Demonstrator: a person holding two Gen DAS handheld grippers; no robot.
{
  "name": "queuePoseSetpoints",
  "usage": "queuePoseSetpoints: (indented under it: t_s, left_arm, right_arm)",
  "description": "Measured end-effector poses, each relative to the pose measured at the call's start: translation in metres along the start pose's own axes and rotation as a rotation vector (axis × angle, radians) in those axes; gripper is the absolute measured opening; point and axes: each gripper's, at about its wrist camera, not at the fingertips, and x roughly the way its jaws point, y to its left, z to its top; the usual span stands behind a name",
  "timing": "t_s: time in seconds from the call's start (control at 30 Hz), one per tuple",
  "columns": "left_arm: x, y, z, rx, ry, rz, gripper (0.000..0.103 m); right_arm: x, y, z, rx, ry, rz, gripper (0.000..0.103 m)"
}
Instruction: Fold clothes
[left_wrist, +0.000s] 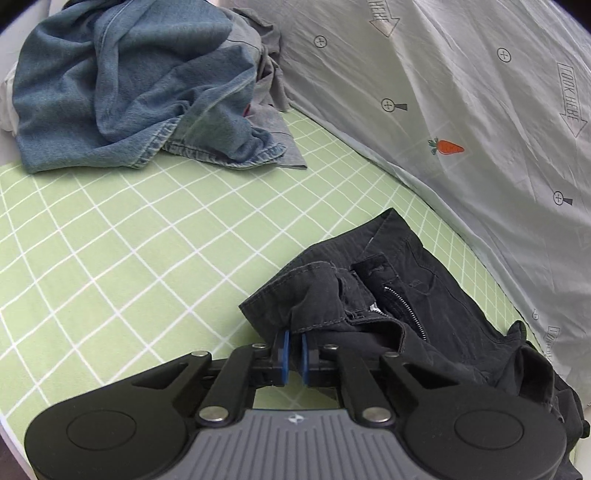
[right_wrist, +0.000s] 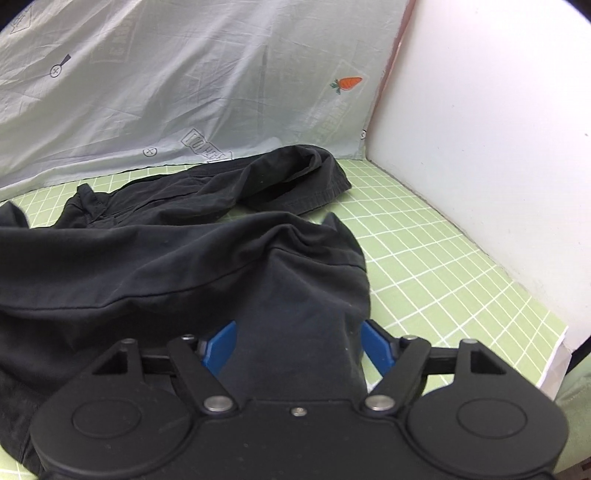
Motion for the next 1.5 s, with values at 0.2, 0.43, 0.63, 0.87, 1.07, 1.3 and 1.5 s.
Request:
queuePoseSetpoints:
  t_s: [0.2,0.43,0.63,0.87,1.07,1.3,1.5]
  left_arm:
    - [0.000,0.020,-0.008,-0.021,0.011,0.044,0.005]
    - [0.002,0.013,-0.014,0.011,0.003,0.094,0.005]
    - [0.000,0.015,-0.018,0.011,0.003,0.140,0.003]
    - [-0.002,0.039,-0.029,-0.083,0.010,0.271,0.000]
    - [-0.019,0.053,-0.034,-0.153,0.004,0.135,0.002]
    - [-0.008,0.028,-0.043,-0.150,0.032,0.033,0.061]
    - [0.013,0.015,-0.047,-0.179,0.074,0.023,0.064]
  right_arm:
    - [0.030,-0.029,-0.018,0.135,0.122,0.000,0.081]
    - [0.039,-0.066,-0.021,0.305,0.113,0.127,0.002]
    - [0.006,-0.118,0.044,0.296,-0.146,-0.050,0.001]
    - [0.030,-0.174,0.084,0.237,-0.175,-0.185,0.002]
    - [0.077,-0.162,0.043,0.129,0.090,-0.227,0.021]
    - [0.070,-0.145,0.019,0.194,0.104,-0.167,0.076]
    - [0.070,-0.131,0.004,0.211,0.163,-0.086,0.084]
